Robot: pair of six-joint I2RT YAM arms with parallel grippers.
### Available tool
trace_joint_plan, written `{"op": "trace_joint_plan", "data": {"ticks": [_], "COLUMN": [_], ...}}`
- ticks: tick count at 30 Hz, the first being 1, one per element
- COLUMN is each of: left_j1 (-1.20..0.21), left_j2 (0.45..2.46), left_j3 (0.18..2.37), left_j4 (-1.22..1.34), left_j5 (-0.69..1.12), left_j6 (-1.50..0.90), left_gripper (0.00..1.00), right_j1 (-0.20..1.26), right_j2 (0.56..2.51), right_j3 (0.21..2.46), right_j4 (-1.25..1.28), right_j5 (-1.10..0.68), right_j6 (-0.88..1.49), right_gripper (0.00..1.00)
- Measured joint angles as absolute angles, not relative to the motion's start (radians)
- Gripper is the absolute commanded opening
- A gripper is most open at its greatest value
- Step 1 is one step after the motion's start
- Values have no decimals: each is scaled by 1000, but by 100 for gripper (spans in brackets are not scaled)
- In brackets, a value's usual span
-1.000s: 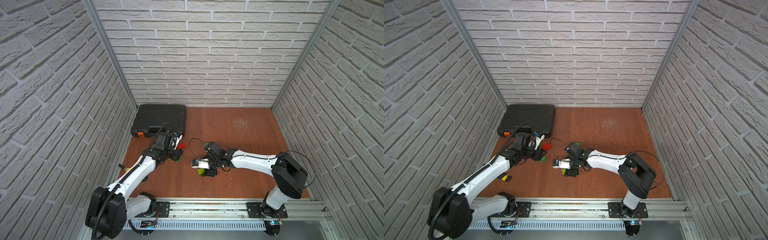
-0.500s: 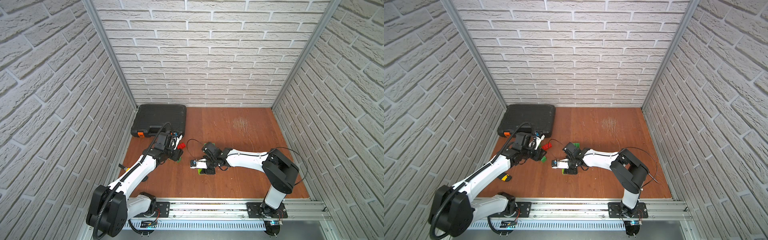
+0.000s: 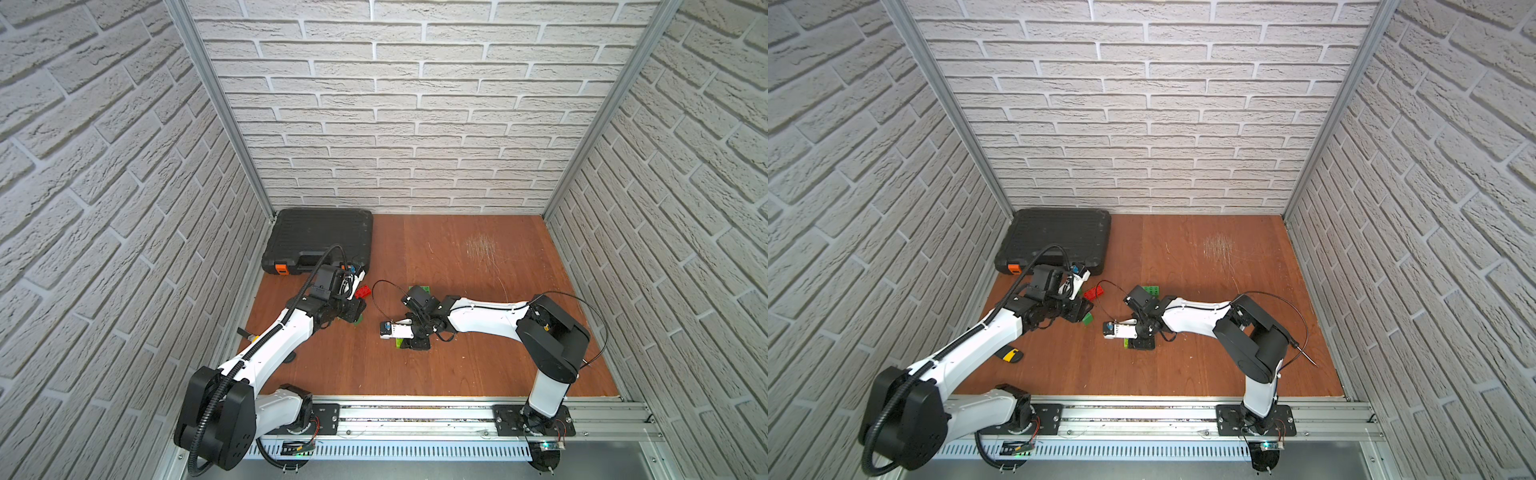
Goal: Assemble a spoon with lego
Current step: Pick up the lego brick from the center of the board, then adjust the lego brick at the center of the board.
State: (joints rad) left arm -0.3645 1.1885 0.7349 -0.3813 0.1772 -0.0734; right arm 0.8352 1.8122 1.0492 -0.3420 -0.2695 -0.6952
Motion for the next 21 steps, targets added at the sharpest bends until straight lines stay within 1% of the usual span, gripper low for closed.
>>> {"op": "trace_joint_plan", "data": {"ticks": [4, 6, 9, 12, 16, 21], "left_j1": [-364, -365, -383, -437, -512, -570], "left_j2": [1188, 1188, 1194, 1231, 1346, 1502], "left_j3": [735, 735, 735, 741, 791, 897], "left_j4": [-381, -379, -360, -322, -270, -202], "left_j5": [181, 186, 192, 196, 205, 225], "left_j6": [-73, -72, -72, -68, -64, -63], "left_gripper": [58, 60, 63, 66, 69, 71], "right_j1": [835, 835, 823, 796, 715, 569], "right_j2": [1808, 1793, 1721, 1594, 1437, 1343], "right_j3": [1049, 1049, 1050, 1073, 1152, 1219], "right_j4": [-345, -361, -411, -489, -613, -752], "right_j5": [-269, -267, -268, -268, -250, -221], "right_j6": [-688, -684, -664, -650, -651, -669], "right_gripper": [20, 19, 19, 18, 19, 19]}}
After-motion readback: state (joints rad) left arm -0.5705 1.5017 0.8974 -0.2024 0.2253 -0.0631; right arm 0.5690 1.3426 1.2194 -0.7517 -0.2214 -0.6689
